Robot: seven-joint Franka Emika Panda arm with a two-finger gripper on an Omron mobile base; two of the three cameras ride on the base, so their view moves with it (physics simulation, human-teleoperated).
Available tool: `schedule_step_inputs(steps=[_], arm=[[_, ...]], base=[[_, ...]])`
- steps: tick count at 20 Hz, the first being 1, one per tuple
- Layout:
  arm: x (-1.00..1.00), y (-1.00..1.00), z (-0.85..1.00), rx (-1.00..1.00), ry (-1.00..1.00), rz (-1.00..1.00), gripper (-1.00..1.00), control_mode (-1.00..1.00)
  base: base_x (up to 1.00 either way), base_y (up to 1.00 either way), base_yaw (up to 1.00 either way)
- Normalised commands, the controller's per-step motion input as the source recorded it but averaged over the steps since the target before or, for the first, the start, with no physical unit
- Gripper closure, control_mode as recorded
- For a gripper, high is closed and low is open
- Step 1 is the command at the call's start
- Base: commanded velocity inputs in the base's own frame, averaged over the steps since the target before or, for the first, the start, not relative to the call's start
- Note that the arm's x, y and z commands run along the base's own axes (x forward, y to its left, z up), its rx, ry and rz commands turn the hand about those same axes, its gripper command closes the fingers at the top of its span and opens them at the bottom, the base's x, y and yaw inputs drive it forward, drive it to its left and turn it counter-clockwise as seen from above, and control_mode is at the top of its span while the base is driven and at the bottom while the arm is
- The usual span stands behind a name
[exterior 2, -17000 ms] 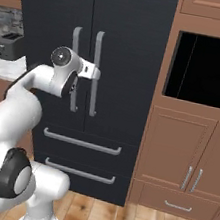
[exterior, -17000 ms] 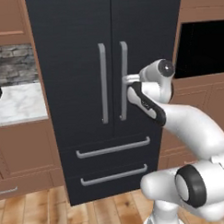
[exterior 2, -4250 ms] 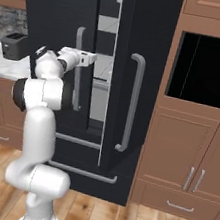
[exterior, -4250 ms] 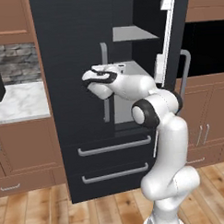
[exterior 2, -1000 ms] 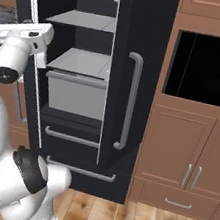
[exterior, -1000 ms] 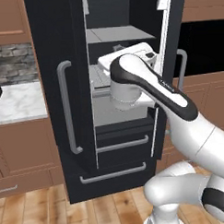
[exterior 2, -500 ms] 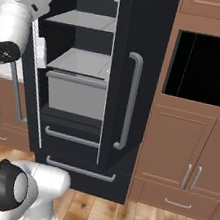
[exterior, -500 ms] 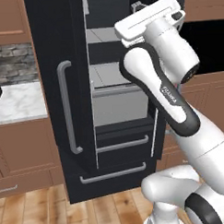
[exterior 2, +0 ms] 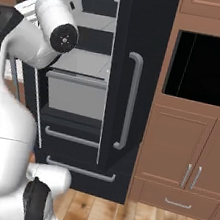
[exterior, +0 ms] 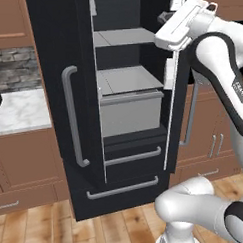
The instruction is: Place one of the steaks on the plate and the other in the bowl. Then place the bowl in the fridge.
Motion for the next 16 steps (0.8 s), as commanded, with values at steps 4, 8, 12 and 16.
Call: schedule_step_inputs(steps=[4, 8, 12, 16], arm=[[0.99, -0.12, -1.0, -0.2, 0.27, 0.26, 1.0, -1.0], [0.74, 0.61, -0.61, -0.18, -0.1, 0.04, 1.0, -1.0], [0.61, 0.72, -0.52, -0.16, -0.11, 0.0, 1.0, -1.0], [0.7, 0.46, -0.43, -0.14, -0.03, -0.02, 1.0, -1.0]], base=[[0.0, 0.0, 0.0], [0.0, 0.0, 0.0], [0.0, 0.0, 0.0], [0.0, 0.0, 0.0]])
